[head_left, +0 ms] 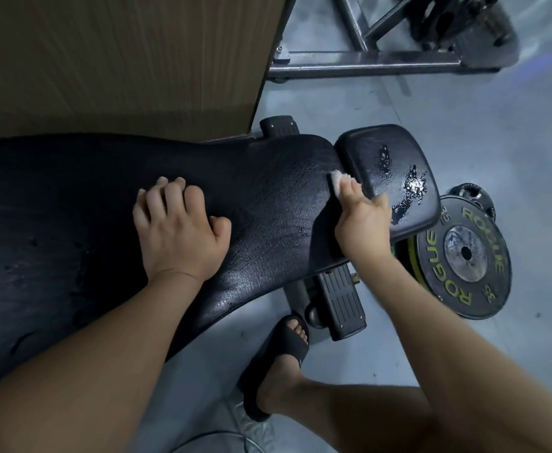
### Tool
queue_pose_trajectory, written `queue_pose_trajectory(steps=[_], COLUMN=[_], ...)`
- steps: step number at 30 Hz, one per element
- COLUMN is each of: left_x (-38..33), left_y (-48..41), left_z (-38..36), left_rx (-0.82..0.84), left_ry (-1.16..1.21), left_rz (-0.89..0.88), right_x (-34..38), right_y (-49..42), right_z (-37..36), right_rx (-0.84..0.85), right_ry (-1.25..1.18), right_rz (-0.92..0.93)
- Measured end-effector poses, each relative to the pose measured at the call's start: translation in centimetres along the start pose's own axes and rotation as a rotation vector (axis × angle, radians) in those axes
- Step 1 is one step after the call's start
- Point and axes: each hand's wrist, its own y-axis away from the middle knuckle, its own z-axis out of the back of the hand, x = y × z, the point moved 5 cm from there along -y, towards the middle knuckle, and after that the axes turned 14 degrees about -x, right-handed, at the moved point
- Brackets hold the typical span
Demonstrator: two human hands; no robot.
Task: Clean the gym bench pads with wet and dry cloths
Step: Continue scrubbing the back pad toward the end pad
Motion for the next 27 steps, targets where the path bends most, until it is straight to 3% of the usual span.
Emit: queue_pose_trajectory(steps=[5,8,10,13,17,21,27], left_x=[0.0,-0.2,-0.2,-0.3,-0.4,-0.6,-0.8], left_y=[0.0,0.1,0.1,0.1,0.0,0.1,0.1], left_z=[0.1,0.3,0.4,0.7,0.9,0.9,1.0], left_rx=[0.0,-0.006,-0.003,0.009,0.023,0.053,0.076], left_ry=[0.0,-0.007,-0.013,-0.012,-0.029,-0.052,-0.086], left_rz=[0.001,0.003,0.004,0.012,0.02,0.015,0.017], right_x=[1.7,0.3,-0.9,-0.8,1.0,-0.3,1.5], right_y=[9.3,6.4,3.3,4.2,11.2,8.5,11.0], right_z=[3.4,2.8,1.7,1.6,2.9,2.8,2.9], right_rx=[-0.076,-0.018,0.034,-0.035,-0.079,-0.052,-0.109], right_ry=[-0.159,-0.054,-0.014,-0.056,-0.137,-0.143,-0.229], right_rz=[0.059,0.131,0.043,-0.092,-0.114,-0.033,-0.238])
